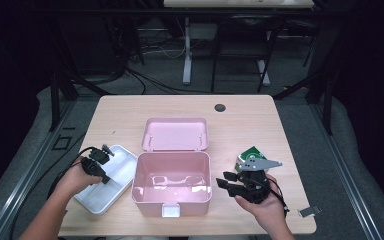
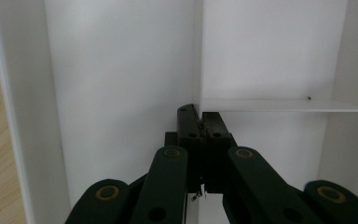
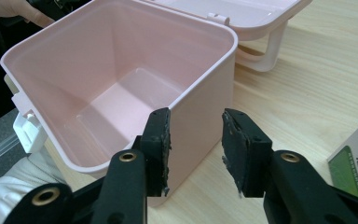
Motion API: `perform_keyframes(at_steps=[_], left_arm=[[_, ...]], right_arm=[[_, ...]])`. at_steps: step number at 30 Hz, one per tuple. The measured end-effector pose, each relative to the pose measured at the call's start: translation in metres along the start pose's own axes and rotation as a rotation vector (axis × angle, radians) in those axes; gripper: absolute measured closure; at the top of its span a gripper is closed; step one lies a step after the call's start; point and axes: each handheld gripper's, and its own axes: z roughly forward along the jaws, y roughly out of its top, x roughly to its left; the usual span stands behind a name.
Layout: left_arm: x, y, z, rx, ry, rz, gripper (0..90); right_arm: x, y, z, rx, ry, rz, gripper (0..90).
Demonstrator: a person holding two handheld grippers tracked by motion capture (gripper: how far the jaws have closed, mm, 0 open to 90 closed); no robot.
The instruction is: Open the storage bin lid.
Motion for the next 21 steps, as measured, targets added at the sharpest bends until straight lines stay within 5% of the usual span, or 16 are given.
perform_keyframes(at_steps=[4,12,16,17,21], left_arm=[[0.001,-0.002,-0.003,-0.020,0.005,-0.002,86.7],[0.003,-0.012,-0.031,-0.082,-0.032,0.014,65.6],[-0.001,-0.018,-0.045,-0.109,0.013,0.021,61.8],[-0.003,-0.020,-0.045,-0.123,0.014,0.019,60.1],[-0.008,-0.022,-0.050,-0.134,0.024,0.038,55.2]], right_arm=[[-0.002,0.002,-0.003,0.015,-0.003,-0.013,57.2],[-0.005,0.001,-0.002,0.099,-0.021,-0.034,54.8],[-0.006,0.008,-0.004,0.106,-0.044,-0.034,53.7],[-0.008,0.009,-0.003,0.112,-0.014,-0.035,52.5],[-0.010,0.017,0.000,0.157,-0.068,-0.071,46.3]])
